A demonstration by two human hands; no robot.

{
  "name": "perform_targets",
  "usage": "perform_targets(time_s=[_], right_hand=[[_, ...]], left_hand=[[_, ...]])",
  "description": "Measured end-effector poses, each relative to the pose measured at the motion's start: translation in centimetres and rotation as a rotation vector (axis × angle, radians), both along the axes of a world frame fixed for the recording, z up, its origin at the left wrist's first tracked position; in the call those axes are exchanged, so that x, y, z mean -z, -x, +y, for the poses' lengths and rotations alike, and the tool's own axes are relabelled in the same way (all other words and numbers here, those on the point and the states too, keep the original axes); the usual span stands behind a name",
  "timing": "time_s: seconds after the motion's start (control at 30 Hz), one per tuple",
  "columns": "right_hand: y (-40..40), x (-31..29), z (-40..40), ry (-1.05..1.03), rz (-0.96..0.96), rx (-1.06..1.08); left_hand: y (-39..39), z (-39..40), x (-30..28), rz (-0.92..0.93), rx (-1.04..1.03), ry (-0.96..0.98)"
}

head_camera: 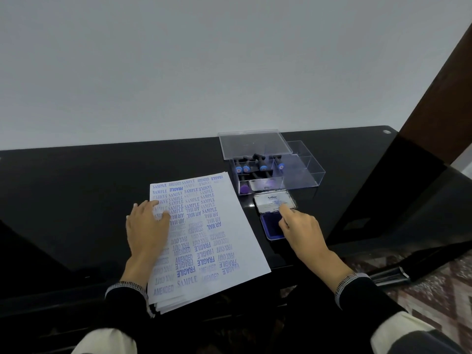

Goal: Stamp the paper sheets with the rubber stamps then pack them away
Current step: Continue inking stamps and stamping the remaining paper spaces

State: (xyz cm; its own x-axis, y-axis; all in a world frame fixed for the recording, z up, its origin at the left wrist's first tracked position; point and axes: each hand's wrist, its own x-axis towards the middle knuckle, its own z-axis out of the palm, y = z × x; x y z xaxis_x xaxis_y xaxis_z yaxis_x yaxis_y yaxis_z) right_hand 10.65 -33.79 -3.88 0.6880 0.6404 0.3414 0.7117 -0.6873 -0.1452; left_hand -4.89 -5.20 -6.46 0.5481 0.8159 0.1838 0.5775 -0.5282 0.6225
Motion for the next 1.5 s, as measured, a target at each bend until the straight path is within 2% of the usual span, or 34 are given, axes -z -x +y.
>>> perform_targets(time_s=[0.2, 0.33, 0.47, 0.6, 0.73, 1.0, 1.23, 1.37, 1.4, 1.43, 1.5], right_hand=[[-1.1, 0.7, -0.3, -0.153, 0.058, 0.028], [-0.3, 0.4, 0.0, -0.049, -0.013, -0.022], [-0.7, 1.0, -0.2, -0.154, 0.047, 0.043], [-0.3, 1.0, -0.1, -0.171, -0.003, 0.006], [0.0, 0.8, 0.0, -0.127, -0.003, 0.009], [0.1, 1.2, -0.1, -0.182, -0.011, 0.049], [0.6, 1.2, -0.3, -0.152, -0.013, 0.128], [0.6, -0.4, 0.5, -0.007, 0.092, 0.226], [0.7, -1.1, 0.8, -0.036, 0.154, 0.268], [0.6, -1.8, 1.3, -0.126, 0.252, 0.307], [0.7, -2.9, 2.8, -0.432, 0.503, 0.309]], left_hand=[[-0.2, -0.4, -0.5, -0.047, 0.015, 0.024], [-0.3, -1.0, -1.3, -0.086, 0.004, 0.027], [-0.4, -1.1, -1.8, -0.168, 0.010, 0.087], [-0.1, -0.9, -1.8, -0.191, 0.036, 0.122], [0.2, -0.6, -1.7, -0.193, 0.042, 0.112], [1.7, 0.0, -1.3, -0.122, 0.053, 0.049], [1.9, 0.2, -0.9, -0.086, 0.064, 0.117], [1.8, 0.2, -1.2, -0.055, 0.060, 0.135], [1.8, 0.2, -1.3, -0.051, 0.060, 0.145], [1.8, 0.2, -1.3, -0.043, 0.064, 0.145], [1.9, 0.1, -1.1, -0.011, 0.083, 0.104]])
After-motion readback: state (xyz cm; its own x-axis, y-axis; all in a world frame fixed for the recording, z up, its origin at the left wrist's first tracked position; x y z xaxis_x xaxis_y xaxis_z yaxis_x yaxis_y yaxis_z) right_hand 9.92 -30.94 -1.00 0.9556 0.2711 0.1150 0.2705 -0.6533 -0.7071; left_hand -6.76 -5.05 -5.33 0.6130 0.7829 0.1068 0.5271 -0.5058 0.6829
